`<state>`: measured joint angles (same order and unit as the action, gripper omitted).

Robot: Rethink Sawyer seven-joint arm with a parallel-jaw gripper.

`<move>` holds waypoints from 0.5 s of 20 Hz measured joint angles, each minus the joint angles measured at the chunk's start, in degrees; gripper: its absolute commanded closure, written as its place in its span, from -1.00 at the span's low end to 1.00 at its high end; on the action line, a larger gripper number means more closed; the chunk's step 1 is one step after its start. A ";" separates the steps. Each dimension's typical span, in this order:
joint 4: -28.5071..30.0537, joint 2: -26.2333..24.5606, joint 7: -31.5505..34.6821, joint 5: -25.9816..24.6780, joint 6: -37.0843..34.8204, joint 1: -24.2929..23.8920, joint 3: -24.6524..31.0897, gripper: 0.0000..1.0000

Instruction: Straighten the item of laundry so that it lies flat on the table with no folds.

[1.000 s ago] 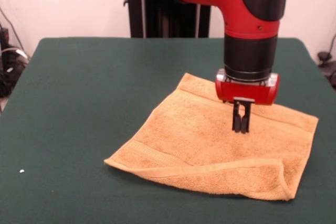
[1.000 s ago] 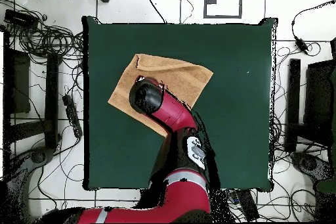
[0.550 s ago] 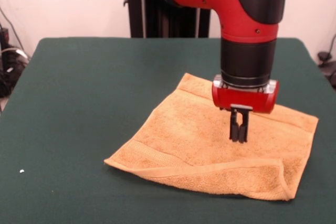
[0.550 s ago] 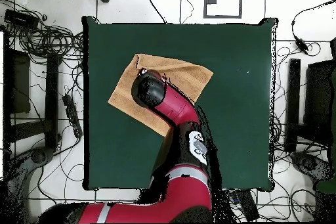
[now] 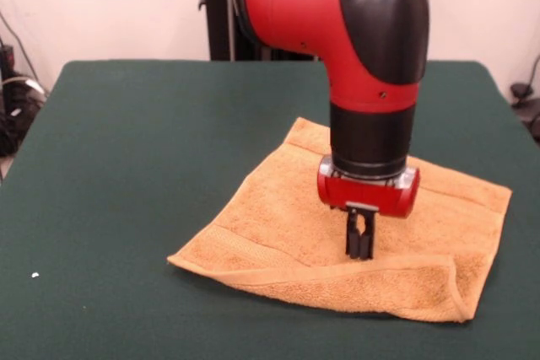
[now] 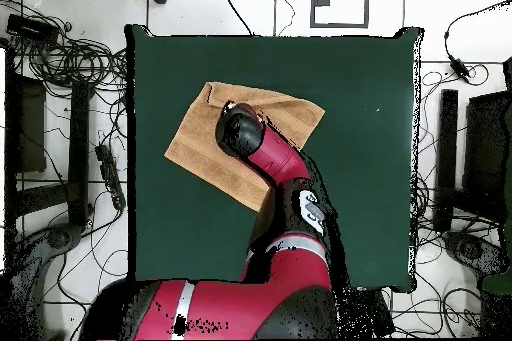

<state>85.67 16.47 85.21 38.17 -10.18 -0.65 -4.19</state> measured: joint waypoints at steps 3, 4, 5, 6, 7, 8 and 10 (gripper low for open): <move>-0.25 -0.73 0.00 -0.01 1.13 -0.77 1.14 1.00; -0.32 -0.66 0.00 -0.01 1.43 -0.95 1.43 1.00; -0.33 -0.68 0.00 -0.02 1.64 -1.15 1.72 1.00; -0.35 -0.69 0.00 -0.02 1.84 -1.34 2.01 1.00; -0.36 -0.68 0.01 -0.02 1.90 -1.48 2.15 1.00; -0.36 -0.68 0.01 -0.02 1.89 -1.60 2.30 1.00; -0.36 -0.65 0.01 -0.02 1.90 -1.88 2.63 1.00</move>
<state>85.31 15.82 85.22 38.14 -8.28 -2.54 -1.56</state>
